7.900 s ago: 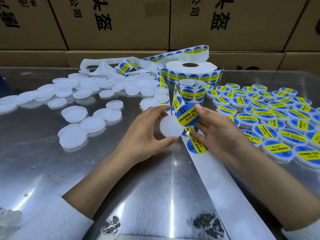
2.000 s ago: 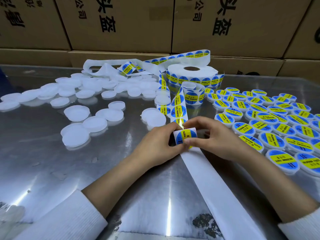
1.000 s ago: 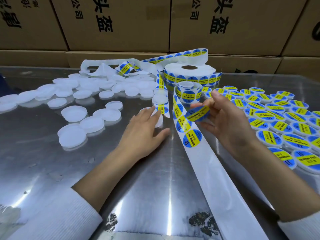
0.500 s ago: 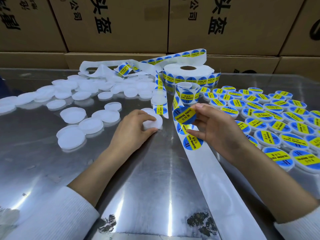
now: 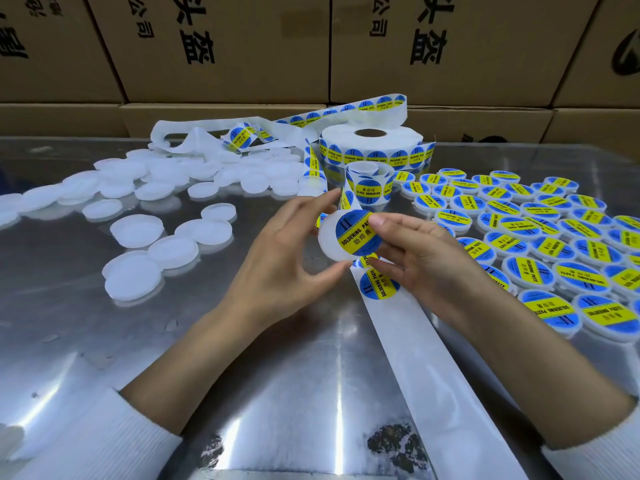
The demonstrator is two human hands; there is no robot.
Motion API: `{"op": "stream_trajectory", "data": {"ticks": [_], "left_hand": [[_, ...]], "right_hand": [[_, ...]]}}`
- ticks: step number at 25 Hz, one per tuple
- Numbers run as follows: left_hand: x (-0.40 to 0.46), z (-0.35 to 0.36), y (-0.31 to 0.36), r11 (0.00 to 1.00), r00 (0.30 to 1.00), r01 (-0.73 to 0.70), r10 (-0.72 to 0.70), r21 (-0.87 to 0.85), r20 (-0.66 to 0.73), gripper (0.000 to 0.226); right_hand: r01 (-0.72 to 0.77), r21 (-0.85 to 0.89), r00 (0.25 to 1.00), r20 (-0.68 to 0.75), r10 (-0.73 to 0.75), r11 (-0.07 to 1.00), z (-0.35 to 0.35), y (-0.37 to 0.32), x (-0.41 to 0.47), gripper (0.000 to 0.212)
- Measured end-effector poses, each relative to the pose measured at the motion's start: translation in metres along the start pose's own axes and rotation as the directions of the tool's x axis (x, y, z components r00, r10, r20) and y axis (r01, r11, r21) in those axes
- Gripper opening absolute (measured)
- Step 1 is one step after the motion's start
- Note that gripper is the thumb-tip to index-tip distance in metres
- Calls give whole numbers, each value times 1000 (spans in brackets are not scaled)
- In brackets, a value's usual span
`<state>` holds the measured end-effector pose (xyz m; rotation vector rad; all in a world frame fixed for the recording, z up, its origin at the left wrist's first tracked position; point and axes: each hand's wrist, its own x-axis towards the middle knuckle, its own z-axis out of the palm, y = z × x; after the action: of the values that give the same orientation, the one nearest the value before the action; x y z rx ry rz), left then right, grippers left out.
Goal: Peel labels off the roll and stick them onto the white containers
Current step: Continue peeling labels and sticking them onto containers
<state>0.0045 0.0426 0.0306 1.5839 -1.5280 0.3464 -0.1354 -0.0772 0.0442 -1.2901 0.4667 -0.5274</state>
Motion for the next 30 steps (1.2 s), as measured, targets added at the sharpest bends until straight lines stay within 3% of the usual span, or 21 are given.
{"op": "stream_trajectory", "data": {"ticks": [7, 30], "left_hand": [[-2, -1, 7, 999, 1000, -7, 8, -40, 28, 70], [-2, -1, 21, 987, 999, 39, -44, -156, -31, 66]], "right_hand": [[-96, 92, 995, -13, 98, 991, 2, -1, -2, 18], [27, 118, 995, -100, -16, 993, 14, 2, -6, 3]]}}
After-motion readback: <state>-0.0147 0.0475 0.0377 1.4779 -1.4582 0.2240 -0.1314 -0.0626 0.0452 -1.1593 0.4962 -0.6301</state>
